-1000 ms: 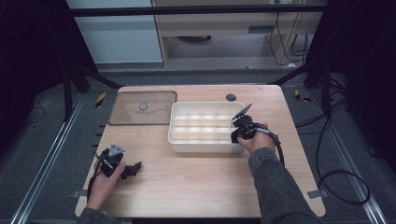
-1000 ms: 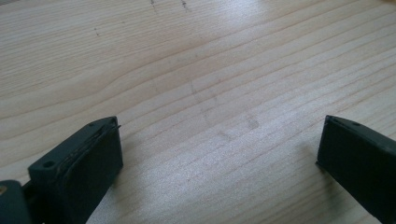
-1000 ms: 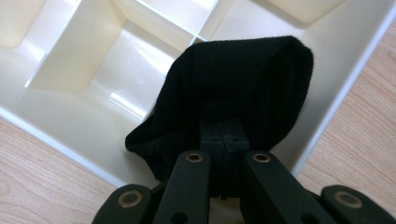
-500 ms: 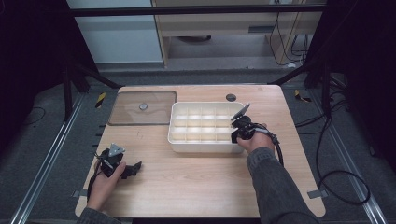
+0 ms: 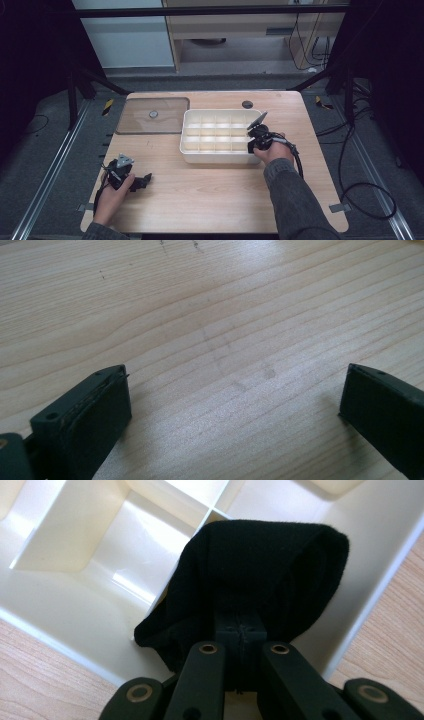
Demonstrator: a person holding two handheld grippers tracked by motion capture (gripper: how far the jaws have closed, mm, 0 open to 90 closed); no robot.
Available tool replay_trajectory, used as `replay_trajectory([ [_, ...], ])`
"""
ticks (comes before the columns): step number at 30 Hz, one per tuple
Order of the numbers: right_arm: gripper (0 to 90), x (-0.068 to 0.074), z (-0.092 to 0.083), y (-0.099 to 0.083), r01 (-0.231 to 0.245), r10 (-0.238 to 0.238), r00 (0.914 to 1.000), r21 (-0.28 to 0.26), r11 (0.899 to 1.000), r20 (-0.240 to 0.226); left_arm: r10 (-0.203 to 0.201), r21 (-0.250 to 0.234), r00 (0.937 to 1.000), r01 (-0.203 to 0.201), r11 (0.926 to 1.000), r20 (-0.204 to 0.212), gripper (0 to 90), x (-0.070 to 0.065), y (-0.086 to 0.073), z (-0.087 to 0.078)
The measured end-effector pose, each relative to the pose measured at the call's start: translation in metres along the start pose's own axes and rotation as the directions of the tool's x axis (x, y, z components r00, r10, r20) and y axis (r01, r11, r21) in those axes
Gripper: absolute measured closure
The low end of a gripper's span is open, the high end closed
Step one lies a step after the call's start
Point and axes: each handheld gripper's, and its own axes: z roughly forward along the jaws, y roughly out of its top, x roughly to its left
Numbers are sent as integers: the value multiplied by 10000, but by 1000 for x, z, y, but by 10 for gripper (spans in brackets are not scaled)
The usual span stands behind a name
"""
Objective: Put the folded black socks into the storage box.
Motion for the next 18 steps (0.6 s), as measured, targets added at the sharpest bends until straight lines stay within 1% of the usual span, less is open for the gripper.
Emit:
replay_trajectory([
  [13,900,-1,0,0,-23,23,10000,16,10000,-70,39,17,10000,-39,10000,24,0,0,0,0],
  [18,900,-2,2,1,-150,151,9997,81,9999,-179,47,17,10000,-47,10000,30,0,0,0,0],
])
